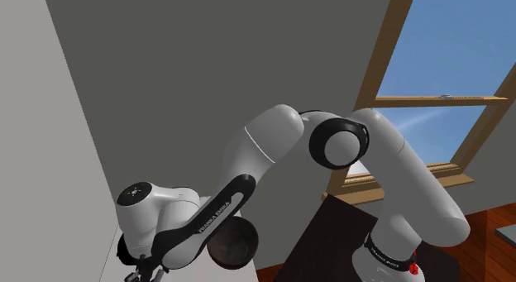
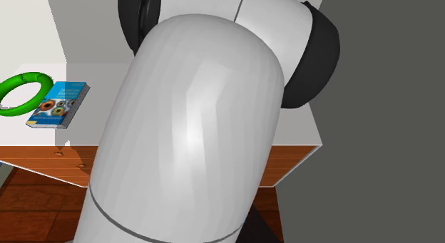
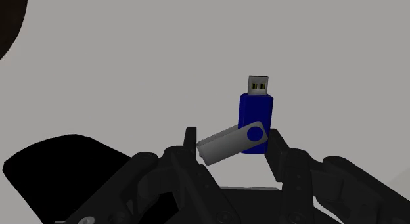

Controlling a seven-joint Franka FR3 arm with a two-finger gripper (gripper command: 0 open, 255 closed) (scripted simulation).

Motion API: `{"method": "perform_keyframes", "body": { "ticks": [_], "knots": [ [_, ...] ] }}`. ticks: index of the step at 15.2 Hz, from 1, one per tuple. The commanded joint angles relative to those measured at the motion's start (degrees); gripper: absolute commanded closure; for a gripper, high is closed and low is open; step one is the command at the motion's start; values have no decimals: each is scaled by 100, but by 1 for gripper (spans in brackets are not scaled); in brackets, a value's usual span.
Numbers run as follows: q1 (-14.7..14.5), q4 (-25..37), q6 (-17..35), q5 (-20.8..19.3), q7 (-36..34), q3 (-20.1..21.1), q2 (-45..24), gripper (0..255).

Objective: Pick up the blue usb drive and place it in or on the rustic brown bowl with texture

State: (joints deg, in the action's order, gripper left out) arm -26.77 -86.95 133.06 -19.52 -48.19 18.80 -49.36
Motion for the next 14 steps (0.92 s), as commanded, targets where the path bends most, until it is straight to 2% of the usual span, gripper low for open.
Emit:
{"method": "perform_keyframes", "body": {
  "ticks": [1,14],
  "knots": [
    [17,-7,-102,32,16,33,105,255],
    [141,-63,-691,234,122,220,756,255]
  ]
}}
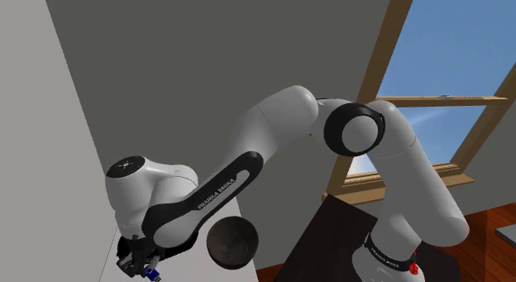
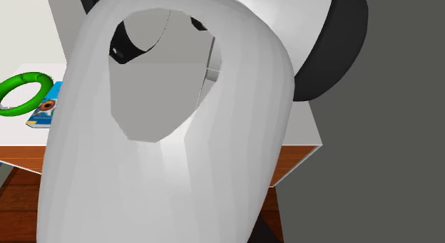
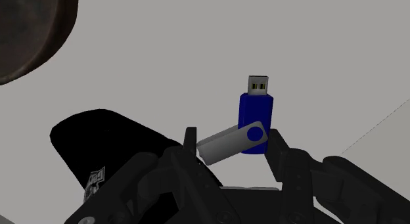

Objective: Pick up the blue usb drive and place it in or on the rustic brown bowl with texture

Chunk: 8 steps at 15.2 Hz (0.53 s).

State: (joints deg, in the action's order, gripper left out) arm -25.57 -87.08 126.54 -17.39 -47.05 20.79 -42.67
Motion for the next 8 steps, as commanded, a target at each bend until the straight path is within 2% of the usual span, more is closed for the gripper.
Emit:
{"method": "perform_keyframes", "body": {
  "ticks": [1,7,8],
  "knots": [
    [30,-44,-89,38,17,34,132,255],
    [67,7,-355,121,64,98,353,255],
    [190,-355,-205,154,103,122,567,255]
  ]
}}
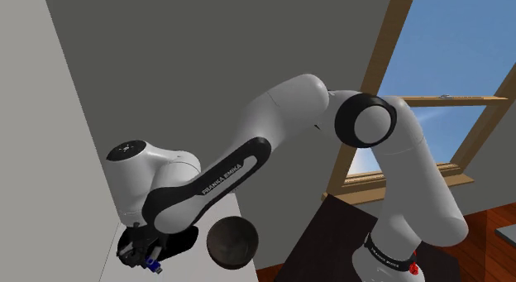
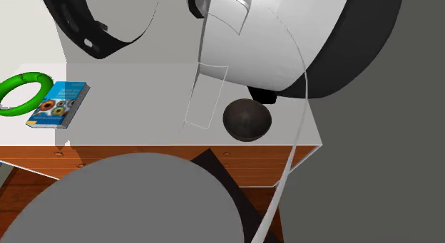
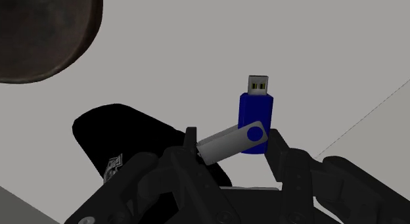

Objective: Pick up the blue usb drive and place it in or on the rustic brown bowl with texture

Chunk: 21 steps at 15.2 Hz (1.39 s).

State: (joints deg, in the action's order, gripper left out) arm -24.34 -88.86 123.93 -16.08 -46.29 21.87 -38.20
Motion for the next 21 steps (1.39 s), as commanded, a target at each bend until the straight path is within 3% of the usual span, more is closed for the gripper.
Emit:
{"method": "perform_keyframes", "body": {
  "ticks": [1,8,17,21],
  "knots": [
    [189,-521,197,58,74,39,327,255],
    [986,-2572,1011,413,597,181,1640,255],
    [1866,-4649,1713,1199,1823,215,3184,255],
    [1824,-4693,2005,996,1679,153,2908,255]
  ]
}}
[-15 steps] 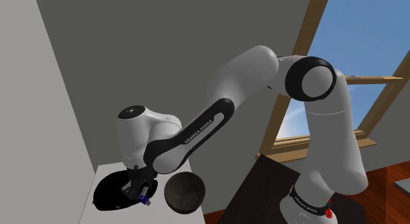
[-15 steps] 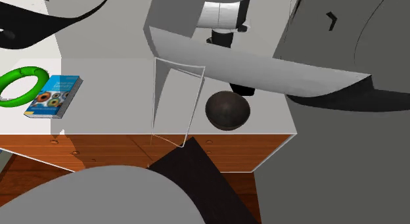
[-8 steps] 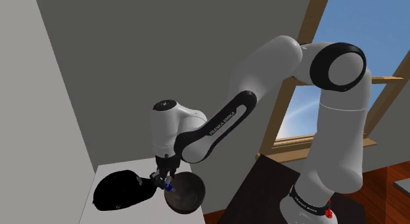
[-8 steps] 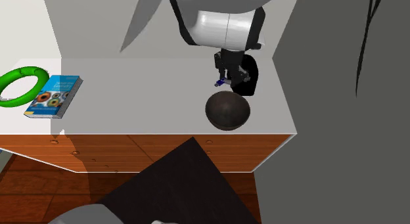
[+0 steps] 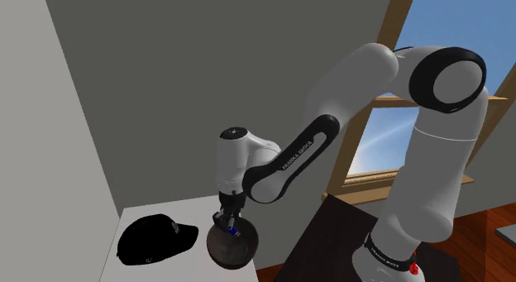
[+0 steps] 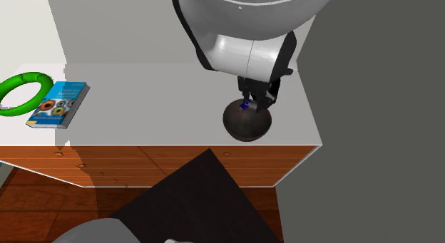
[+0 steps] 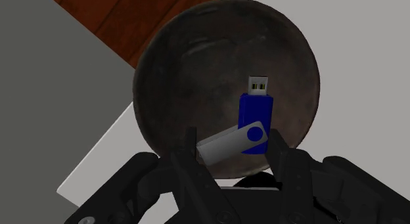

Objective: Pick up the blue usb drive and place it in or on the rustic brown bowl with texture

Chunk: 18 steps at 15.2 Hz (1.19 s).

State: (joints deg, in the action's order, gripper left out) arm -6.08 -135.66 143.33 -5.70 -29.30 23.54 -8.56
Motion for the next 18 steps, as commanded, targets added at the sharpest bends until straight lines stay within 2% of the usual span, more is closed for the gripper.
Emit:
{"method": "perform_keyframes", "body": {
  "ticks": [1,10,17,18],
  "knots": [
    [-12,-21,137,-97,-58,-32,-127,255],
    [-173,-23,763,-638,-442,-275,-811,255],
    [-176,-23,763,-637,-441,-277,-811,255],
    [-176,-23,763,-637,-441,-277,-811,0]
  ]
}}
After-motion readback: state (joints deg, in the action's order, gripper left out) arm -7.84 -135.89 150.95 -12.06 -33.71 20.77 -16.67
